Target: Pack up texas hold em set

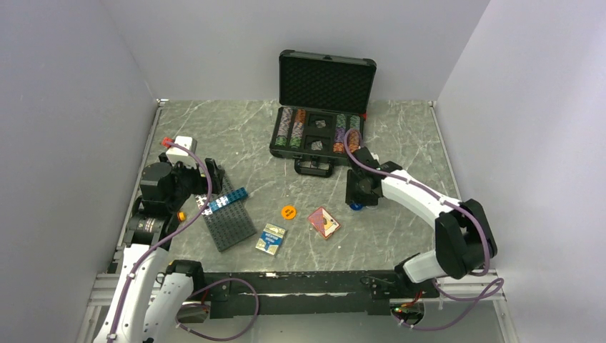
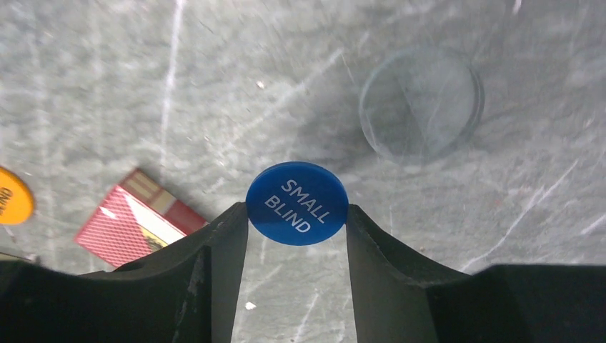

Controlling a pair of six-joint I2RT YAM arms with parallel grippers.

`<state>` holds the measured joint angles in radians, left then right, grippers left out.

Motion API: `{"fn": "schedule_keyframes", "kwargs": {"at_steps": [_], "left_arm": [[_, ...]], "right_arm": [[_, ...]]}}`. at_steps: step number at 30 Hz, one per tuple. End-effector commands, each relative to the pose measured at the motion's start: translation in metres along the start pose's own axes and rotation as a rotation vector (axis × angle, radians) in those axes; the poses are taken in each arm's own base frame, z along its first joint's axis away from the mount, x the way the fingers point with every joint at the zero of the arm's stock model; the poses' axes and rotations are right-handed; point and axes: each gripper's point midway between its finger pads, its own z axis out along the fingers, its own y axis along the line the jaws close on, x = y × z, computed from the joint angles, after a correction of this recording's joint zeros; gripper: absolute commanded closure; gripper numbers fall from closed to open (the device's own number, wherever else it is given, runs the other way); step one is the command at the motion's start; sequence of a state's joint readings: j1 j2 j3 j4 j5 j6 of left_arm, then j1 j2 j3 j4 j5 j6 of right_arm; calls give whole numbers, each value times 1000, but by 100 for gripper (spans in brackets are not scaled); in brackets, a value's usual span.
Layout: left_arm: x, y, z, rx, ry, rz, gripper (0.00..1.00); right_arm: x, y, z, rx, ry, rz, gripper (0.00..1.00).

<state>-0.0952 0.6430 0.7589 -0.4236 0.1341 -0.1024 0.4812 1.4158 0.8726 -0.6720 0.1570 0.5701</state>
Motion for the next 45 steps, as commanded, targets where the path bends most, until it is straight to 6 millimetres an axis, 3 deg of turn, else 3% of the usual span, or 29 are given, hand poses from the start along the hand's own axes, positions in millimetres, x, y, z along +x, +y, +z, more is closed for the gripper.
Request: {"fn": "schedule_keyframes", "kwargs": {"at_steps": [1,8,24,36,45], "left_arm": [[-17,-1,-3,-2,-62,-7,1],[-16,-1,-3,-1,-62,-7,1],[-15,-1,-1,0,-55,-5,1],[-12,0,2,-4,-42,-3,1],[-12,0,2,-5,-43,-4,1]], "right_arm": [[-36,13,-10,-1,-65,-36,49],[-86,45,-7,-34,-112,-76,49],[-187,109,23,-66,-184,-168,49],[-220,140,53,-109,-183,-185,49],[-214,143,70,-111,-140,-192,49]]}}
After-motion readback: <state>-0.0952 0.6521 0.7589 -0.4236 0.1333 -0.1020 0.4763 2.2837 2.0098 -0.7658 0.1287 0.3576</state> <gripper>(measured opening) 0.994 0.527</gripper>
